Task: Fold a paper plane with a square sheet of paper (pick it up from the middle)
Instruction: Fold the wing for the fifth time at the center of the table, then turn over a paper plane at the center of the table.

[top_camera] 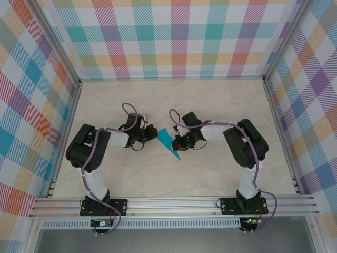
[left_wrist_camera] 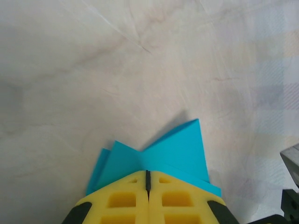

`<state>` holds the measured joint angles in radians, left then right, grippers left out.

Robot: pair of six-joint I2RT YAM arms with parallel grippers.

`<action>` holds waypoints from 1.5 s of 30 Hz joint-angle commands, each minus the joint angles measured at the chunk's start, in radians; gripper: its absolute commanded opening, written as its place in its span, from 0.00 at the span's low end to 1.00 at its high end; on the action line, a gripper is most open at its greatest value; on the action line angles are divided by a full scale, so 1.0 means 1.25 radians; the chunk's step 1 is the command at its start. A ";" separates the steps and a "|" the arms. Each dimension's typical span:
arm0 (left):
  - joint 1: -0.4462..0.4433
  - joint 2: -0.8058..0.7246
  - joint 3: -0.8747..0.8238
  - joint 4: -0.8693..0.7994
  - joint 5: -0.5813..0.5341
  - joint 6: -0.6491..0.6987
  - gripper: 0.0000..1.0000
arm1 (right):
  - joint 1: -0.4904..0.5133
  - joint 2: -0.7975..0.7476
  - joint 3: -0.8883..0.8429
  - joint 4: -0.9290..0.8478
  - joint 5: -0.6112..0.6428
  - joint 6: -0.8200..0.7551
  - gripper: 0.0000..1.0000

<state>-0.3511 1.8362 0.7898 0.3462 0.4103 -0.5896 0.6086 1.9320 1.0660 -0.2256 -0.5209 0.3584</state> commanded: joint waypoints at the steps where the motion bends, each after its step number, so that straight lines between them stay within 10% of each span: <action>1: 0.061 0.019 -0.012 -0.033 -0.117 0.016 0.04 | -0.002 0.022 -0.028 -0.041 0.035 0.006 0.00; 10: 0.082 -0.069 0.001 -0.075 -0.105 0.018 0.09 | -0.001 -0.055 0.020 0.021 -0.013 0.070 0.06; 18: 0.061 -0.205 0.058 -0.286 -0.159 -0.006 0.41 | -0.003 -0.204 0.021 0.025 0.158 0.136 0.49; 30: -0.183 -0.150 0.306 -0.747 -0.395 -0.104 0.81 | -0.063 -0.309 -0.068 -0.084 0.426 0.218 0.95; 45: -0.321 0.181 0.641 -0.983 -0.455 -0.163 0.68 | -0.118 -0.330 -0.125 -0.150 0.495 0.289 0.98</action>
<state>-0.7471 2.0350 1.5349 -0.7685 -0.1211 -0.7757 0.4706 1.5528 0.9161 -0.3840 0.0772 0.6991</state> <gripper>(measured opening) 0.694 0.982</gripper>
